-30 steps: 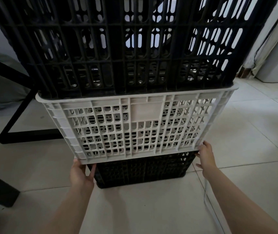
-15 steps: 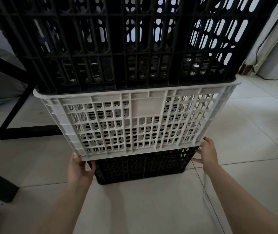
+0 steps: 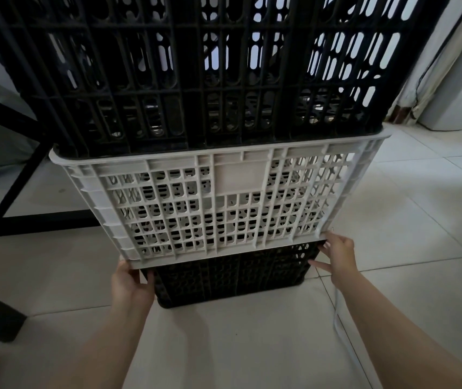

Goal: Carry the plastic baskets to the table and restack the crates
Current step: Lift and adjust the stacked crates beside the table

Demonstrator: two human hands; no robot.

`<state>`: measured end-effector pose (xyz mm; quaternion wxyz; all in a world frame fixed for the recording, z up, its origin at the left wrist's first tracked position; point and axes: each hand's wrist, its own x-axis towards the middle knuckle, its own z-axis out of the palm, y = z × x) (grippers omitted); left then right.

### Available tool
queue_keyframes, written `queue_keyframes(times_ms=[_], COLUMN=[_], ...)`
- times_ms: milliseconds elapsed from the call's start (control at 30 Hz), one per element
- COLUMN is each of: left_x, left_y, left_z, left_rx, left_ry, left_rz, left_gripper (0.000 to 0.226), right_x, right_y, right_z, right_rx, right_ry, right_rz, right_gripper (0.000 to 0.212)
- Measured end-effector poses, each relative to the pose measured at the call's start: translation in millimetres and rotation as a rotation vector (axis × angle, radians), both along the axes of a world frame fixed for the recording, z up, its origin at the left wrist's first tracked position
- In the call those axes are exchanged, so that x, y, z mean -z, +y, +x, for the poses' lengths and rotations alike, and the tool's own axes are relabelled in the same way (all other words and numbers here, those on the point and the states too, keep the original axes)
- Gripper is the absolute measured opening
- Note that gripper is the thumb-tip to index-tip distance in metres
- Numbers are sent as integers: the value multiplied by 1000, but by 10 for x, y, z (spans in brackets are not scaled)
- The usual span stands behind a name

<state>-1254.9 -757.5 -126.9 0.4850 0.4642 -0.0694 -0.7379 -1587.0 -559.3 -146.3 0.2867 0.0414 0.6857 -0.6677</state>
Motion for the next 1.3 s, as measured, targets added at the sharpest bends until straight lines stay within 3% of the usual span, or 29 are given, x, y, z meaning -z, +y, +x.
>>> queue_keyframes(times_ms=[233,333,500,667,767,900,1000,1133,1300], left_x=[-60,-23,-7,-4,27,129,166,118,81], left_y=[-24,-35,-75,-99,-116,-126,-106,-78,-56], left_z=[-18,-13,-12,-48,-39,1,-8,-73,-63], left_rx=[-15,-3,-7,32,34,49,28,-47,-35], left_ry=[39,17,10,-31,-53,-99,-127,-68,-23], left_rz=[58,42,41,27,5,-43,-71,-17,-8], left_gripper=[23,22,17,13,23,25,27,33,12], right_x=[-52,-29,1,-24,-31,-121,-131,-115,-83], right_y=[-74,-141,-178,-118,-119,-60,-16,9,9], right_z=[-33,35,-3,0,13,-3,-65,-101,-100], right_rx=[22,-36,56,85,123,43,16,66,96], right_ry=[-62,-33,21,92,115,117,63,-39,-70], right_rz=[-15,87,113,135,115,124,95,-8,-96], right_gripper=[21,28,33,25,26,11,23,16,16])
